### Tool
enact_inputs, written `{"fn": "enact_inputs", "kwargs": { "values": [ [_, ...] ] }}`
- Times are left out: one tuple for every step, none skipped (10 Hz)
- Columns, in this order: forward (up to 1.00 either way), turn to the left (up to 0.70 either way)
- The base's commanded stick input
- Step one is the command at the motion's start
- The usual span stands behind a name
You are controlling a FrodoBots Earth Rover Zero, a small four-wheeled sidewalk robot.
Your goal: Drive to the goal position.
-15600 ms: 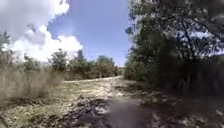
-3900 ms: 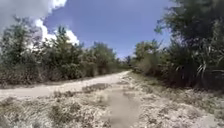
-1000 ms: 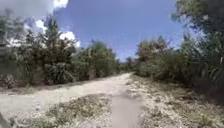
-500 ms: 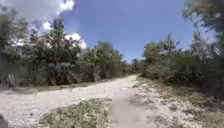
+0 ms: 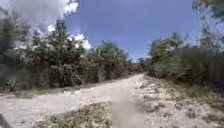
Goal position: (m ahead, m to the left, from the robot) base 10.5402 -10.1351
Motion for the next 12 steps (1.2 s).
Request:
{"fn": "enact_inputs", "kwargs": {
  "values": [
    [0.50, 0.00],
    [0.50, 0.00],
    [0.50, 0.00],
    [0.50, 0.00],
    [0.50, 0.00],
    [0.50, 0.00],
    [0.50, -0.07],
    [0.50, -0.24],
    [0.50, -0.40],
    [0.50, -0.50],
    [0.50, -0.50],
    [0.50, -0.37]
  ]
}}
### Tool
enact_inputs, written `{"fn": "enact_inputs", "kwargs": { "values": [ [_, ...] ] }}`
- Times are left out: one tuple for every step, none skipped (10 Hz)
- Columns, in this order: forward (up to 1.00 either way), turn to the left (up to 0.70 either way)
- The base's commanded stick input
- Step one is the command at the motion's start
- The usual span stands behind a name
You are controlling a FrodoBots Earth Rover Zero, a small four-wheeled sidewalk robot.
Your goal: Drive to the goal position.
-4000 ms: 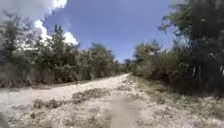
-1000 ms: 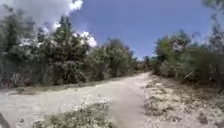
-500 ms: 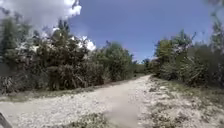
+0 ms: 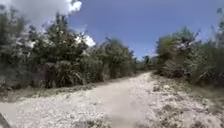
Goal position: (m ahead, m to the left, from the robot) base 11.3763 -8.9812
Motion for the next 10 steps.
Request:
{"fn": "enact_inputs", "kwargs": {
  "values": [
    [0.50, -0.11],
    [0.50, 0.00],
    [0.50, 0.00],
    [0.50, 0.00],
    [0.50, 0.00],
    [0.50, 0.00],
    [0.50, 0.00],
    [0.50, 0.00],
    [0.50, 0.00],
    [0.50, 0.00]
  ]
}}
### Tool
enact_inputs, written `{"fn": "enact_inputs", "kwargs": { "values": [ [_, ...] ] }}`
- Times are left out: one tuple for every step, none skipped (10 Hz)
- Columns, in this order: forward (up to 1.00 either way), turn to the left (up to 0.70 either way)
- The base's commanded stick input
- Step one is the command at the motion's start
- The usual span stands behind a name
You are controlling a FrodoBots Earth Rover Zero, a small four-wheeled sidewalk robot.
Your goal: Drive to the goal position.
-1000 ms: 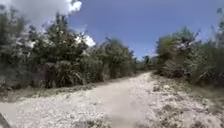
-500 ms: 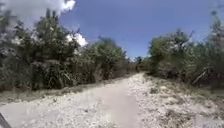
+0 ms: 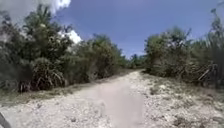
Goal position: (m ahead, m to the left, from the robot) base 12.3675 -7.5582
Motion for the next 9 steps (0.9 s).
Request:
{"fn": "enact_inputs", "kwargs": {
  "values": [
    [0.50, 0.00],
    [0.50, -0.03],
    [0.50, -0.21],
    [0.50, -0.38],
    [0.50, -0.21],
    [0.50, 0.00],
    [0.50, 0.00],
    [0.50, 0.00],
    [0.50, 0.00]
  ]
}}
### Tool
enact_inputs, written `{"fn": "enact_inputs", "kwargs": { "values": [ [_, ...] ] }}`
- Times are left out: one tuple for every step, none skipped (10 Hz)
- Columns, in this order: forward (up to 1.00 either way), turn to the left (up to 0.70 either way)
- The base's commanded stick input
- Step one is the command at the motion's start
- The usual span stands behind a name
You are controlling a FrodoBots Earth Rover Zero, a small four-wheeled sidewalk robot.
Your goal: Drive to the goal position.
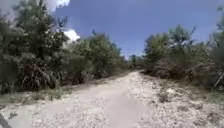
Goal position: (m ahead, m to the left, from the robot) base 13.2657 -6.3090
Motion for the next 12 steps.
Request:
{"fn": "enact_inputs", "kwargs": {
  "values": [
    [0.50, 0.00],
    [0.50, 0.00],
    [0.50, 0.00],
    [0.50, 0.00],
    [0.50, 0.00],
    [0.50, 0.00],
    [0.50, 0.00],
    [0.50, 0.00],
    [0.50, 0.00],
    [0.50, 0.00],
    [0.50, -0.15],
    [0.50, -0.50]
  ]
}}
